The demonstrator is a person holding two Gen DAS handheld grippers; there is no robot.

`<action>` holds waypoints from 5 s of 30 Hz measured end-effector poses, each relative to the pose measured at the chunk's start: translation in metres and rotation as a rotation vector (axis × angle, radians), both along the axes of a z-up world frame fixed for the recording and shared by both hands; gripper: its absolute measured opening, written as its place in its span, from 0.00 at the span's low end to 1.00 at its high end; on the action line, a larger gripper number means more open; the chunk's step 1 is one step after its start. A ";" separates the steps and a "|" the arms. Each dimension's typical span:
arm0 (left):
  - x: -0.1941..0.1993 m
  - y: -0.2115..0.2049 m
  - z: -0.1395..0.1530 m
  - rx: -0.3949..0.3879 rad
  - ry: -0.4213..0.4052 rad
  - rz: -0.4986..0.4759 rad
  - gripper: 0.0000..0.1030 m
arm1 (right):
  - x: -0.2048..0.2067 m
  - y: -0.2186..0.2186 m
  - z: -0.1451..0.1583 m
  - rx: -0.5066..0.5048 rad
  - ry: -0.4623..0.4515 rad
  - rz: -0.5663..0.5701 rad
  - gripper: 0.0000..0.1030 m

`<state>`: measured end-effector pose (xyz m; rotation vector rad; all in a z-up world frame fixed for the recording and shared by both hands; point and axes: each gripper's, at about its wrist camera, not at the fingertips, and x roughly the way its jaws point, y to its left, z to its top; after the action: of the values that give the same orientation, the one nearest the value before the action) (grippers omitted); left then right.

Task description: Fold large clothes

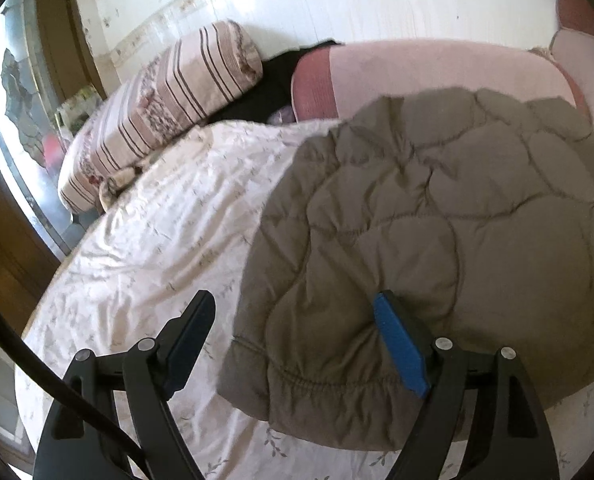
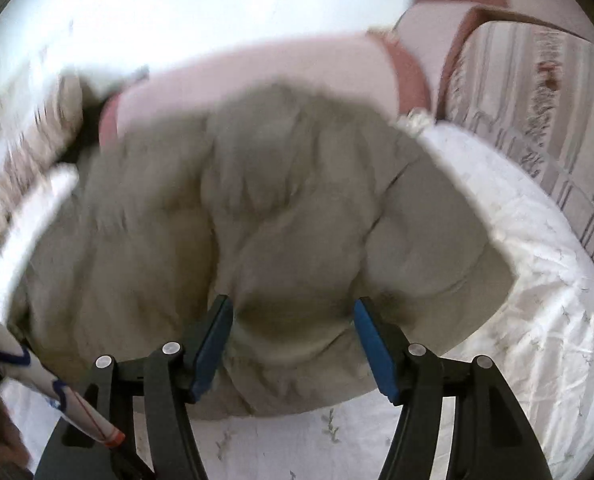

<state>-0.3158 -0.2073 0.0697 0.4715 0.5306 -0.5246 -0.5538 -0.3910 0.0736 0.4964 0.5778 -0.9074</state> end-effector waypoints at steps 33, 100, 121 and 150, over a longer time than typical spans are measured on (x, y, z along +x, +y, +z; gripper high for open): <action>0.103 0.083 -0.027 -0.352 0.696 0.208 0.80 | -0.178 -0.113 -0.088 0.563 -0.639 -0.352 0.77; -0.038 -0.043 -0.018 0.028 0.019 -0.156 0.80 | 0.033 -0.006 -0.041 0.039 0.101 0.104 0.76; -0.043 -0.039 -0.014 0.021 -0.007 -0.166 0.81 | -0.020 -0.025 -0.029 0.166 -0.007 -0.029 0.76; 0.099 0.071 -0.002 -0.308 0.625 0.088 0.81 | -0.124 -0.065 -0.081 0.634 -0.408 -0.282 0.91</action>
<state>-0.2170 -0.1366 0.0676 -0.0230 1.0437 -0.6563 -0.6778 -0.4561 -0.0077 1.3291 0.4161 -0.8435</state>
